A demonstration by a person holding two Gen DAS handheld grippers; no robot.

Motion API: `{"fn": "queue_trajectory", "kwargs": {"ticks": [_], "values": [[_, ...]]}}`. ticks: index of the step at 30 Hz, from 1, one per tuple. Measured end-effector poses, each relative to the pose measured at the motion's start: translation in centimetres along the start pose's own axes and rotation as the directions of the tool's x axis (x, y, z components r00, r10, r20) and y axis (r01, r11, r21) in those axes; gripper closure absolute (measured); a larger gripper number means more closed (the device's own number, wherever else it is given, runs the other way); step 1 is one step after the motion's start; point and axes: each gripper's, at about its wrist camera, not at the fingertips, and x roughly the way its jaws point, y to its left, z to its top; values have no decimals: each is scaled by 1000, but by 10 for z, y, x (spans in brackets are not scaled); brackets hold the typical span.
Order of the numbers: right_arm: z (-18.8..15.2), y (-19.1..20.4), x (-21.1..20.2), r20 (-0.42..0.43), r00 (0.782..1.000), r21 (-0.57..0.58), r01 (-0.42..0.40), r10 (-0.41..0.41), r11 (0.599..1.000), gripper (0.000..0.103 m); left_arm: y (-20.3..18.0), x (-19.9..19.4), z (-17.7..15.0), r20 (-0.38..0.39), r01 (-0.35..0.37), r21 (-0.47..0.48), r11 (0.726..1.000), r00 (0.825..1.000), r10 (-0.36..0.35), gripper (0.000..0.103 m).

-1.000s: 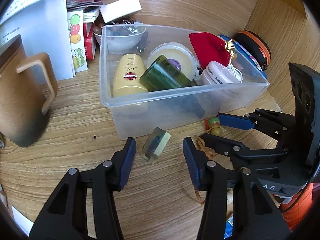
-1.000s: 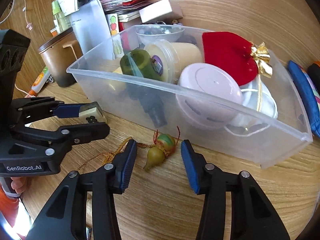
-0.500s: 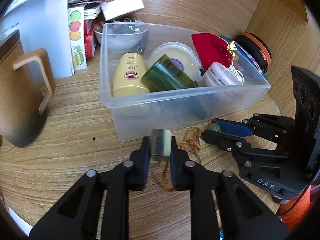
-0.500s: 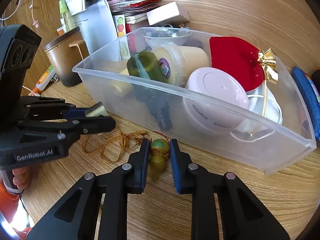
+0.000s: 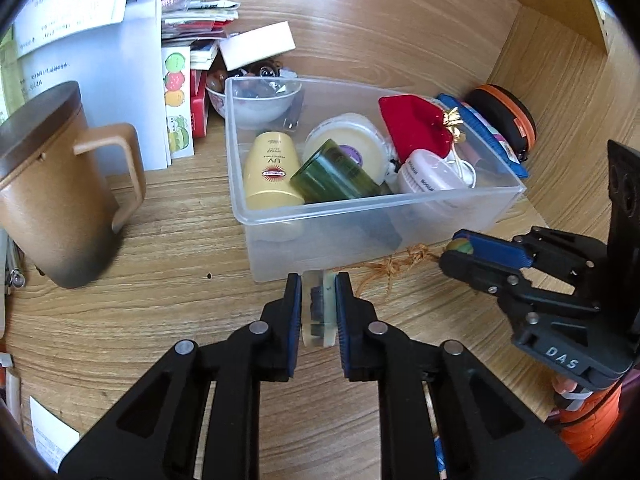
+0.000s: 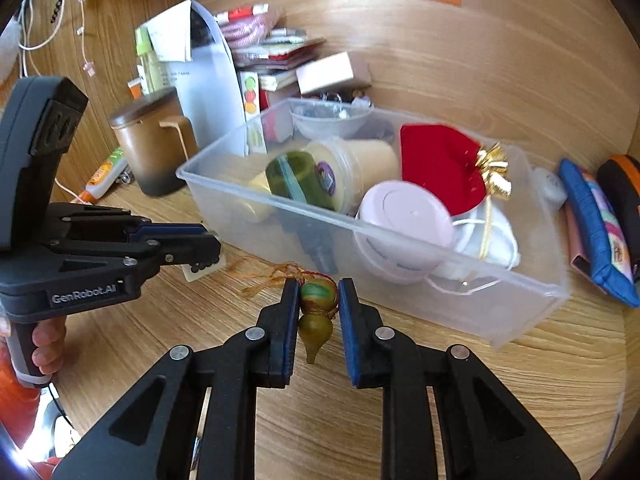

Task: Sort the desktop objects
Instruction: 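Carry the eraser with left tool while right tool carries ornament over bin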

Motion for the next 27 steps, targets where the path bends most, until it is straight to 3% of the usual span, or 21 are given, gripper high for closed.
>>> {"fn": "queue_trajectory", "kwargs": {"ticks": [13, 19, 27], "values": [[-6, -13, -46, 69, 997, 25, 44, -45, 999, 85, -8, 26, -2, -80, -37, 42, 998, 996, 40, 88], [1, -27, -63, 103, 993, 44, 60, -64, 997, 85, -11, 22, -1, -55, -67, 54, 996, 996, 70, 88], [28, -36, -84, 173, 979, 29, 100, -104, 995, 85, -15, -16, 11, 23, -59, 57, 997, 998, 57, 88]]}}
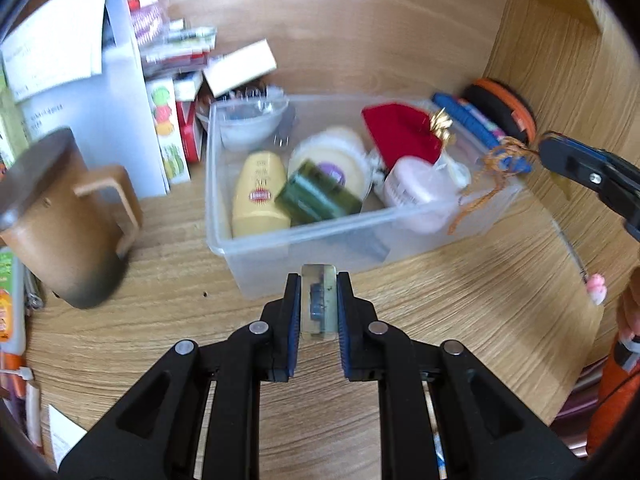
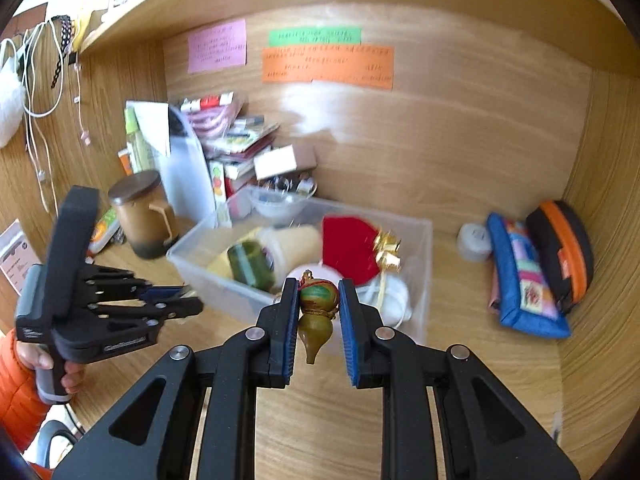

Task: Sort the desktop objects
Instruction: 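Carry the eraser with left tool while right tool carries ornament over bin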

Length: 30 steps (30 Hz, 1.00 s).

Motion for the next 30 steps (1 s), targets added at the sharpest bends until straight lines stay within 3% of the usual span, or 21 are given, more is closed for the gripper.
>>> {"fn": "queue_trajectory", "kwargs": {"ticks": [14, 22, 30], "values": [[46, -19, -1, 61, 998, 1, 35, -35, 999, 85, -1, -47, 57, 106, -24, 41, 999, 994, 19, 88], [63, -36, 14, 60, 995, 20, 78, -79, 997, 85, 2, -40, 84, 126, -28, 45, 999, 992, 22, 88], [62, -53, 48, 12, 997, 44, 81, -82, 996, 85, 12, -11, 98, 90, -23, 29, 999, 996, 20, 88]]}}
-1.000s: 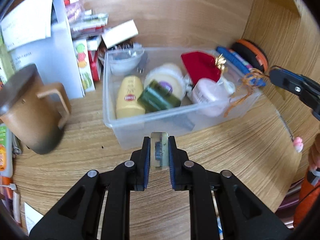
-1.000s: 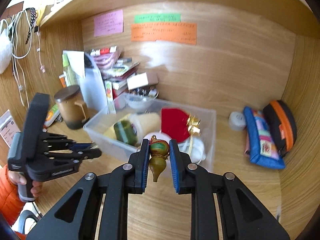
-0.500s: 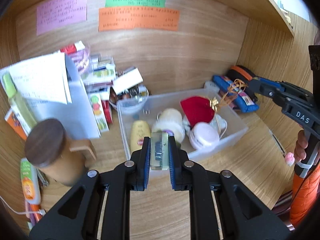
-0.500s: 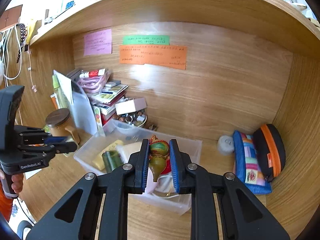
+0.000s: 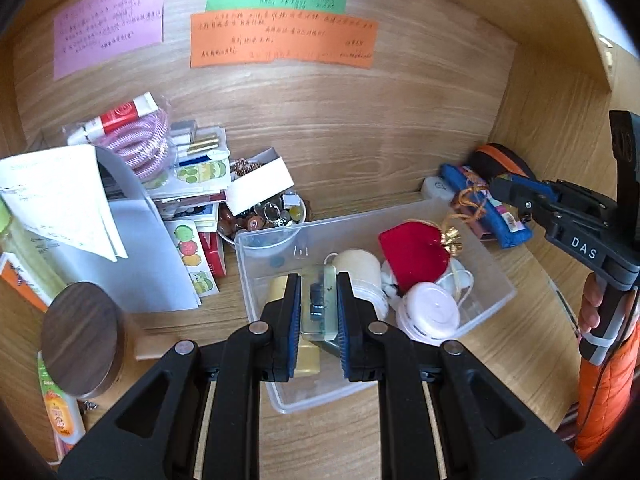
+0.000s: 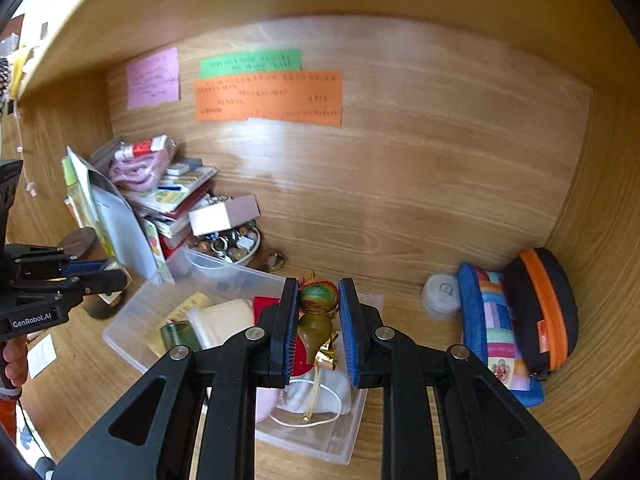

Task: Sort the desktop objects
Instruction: 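Carry the eraser with left tool while right tool carries ornament over bin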

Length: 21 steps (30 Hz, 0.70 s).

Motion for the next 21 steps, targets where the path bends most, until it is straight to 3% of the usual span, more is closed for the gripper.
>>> {"fn": "queue_trajectory", "kwargs": {"ticks": [13, 21], "values": [[-24, -13, 69, -126, 992, 18, -2, 4, 1000, 85, 14, 64, -2, -104, -14, -17, 1000, 994, 12, 88], [-34, -10, 83, -147, 989, -11, 13, -14, 1000, 85, 14, 87, -4, -136, -16, -23, 1000, 991, 12, 88]]}}
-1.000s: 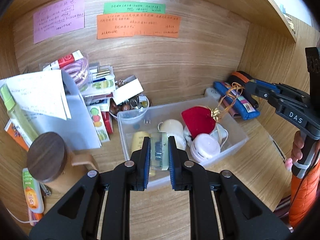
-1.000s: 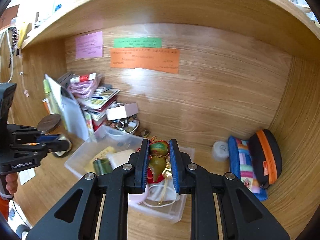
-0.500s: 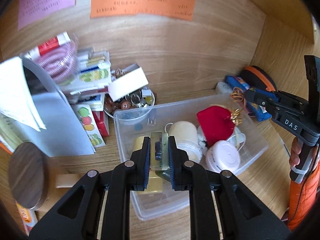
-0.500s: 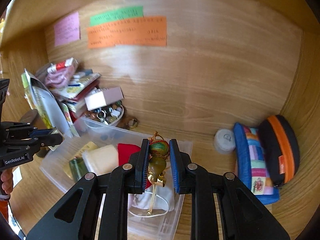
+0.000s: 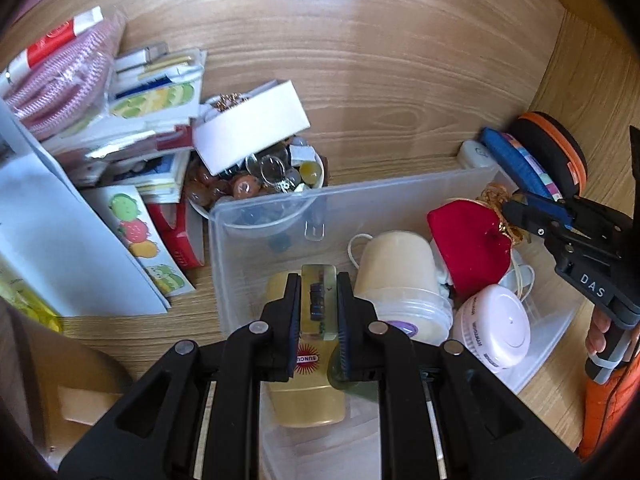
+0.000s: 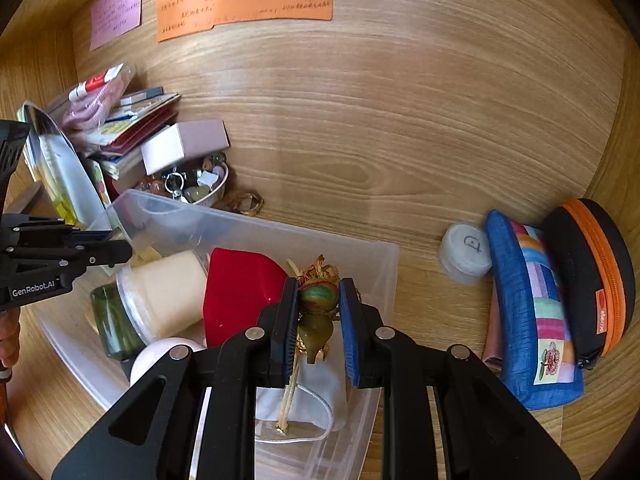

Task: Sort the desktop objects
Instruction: 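Lower eraser and ornament into the bin and open both tools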

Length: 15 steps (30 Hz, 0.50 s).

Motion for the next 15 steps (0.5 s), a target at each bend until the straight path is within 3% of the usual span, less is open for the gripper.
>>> {"fn": "queue_trajectory", "kwargs": {"ticks": [12, 13, 15], "values": [[-5, 16, 11, -23, 1000, -58, 1, -2, 998, 82, -12, 8, 0, 2, -40, 34, 999, 999, 40, 88], [-5, 15, 10, -22, 1000, -57, 0, -1, 998, 78, -13, 9, 0, 2, -43, 37, 998, 999, 43, 88], [-6, 14, 11, -33, 999, -46, -27, 25, 999, 61, -14, 10, 0, 2, -48, 40, 998, 999, 48, 87]]}}
